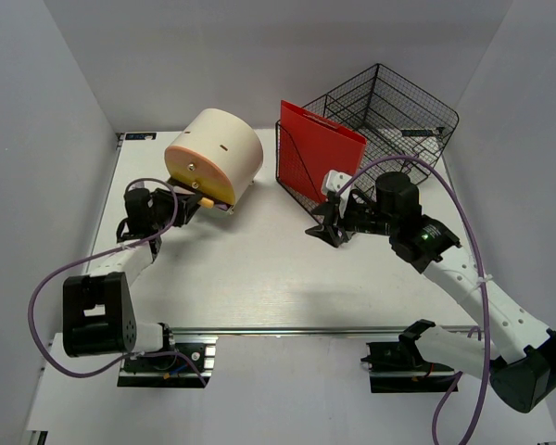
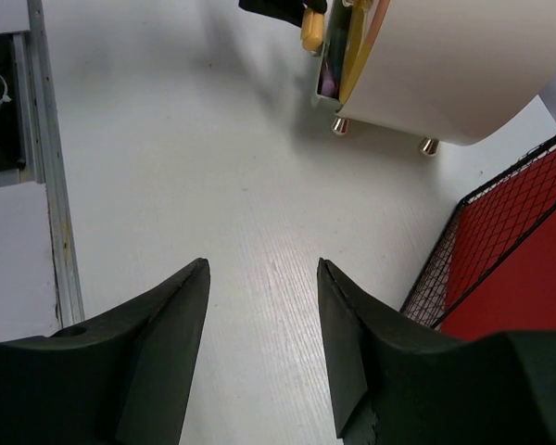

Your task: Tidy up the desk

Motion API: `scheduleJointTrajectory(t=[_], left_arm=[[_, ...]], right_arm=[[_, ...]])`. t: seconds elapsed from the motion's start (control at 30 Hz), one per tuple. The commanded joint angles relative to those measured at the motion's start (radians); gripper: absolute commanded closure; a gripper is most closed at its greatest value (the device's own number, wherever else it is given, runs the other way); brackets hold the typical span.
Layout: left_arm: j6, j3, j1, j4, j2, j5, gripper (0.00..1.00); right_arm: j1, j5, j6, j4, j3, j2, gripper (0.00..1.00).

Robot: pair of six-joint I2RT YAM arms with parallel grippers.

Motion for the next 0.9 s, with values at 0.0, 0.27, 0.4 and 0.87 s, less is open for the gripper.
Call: scheduleJointTrajectory(t=[0.0, 0.27, 0.4, 0.87], left_arm=[[-0.016, -0.012, 0.009, 0.105, 0.006, 0.044, 1.0], [-0.019, -0.008, 0.029, 0.156, 0.063, 0.052, 1.0], [-0.025, -0.011, 0.029, 0.188, 0.095, 0.059, 1.0], [-0.034, 0.017, 0.038, 0.296, 0.209, 0.136, 0.97]], right_arm=[[-0.007, -0.017, -0.014, 0.041, 0.001, -0.008, 0.44], [-0.007, -0.019, -0.02, 0.038, 0.0, 0.001, 0.44], [-0.007, -0.017, -0.022, 0.037, -0.002, 0.005, 0.44], [-0.012, -0.019, -0.028, 0.032, 0.0, 0.015, 0.43]])
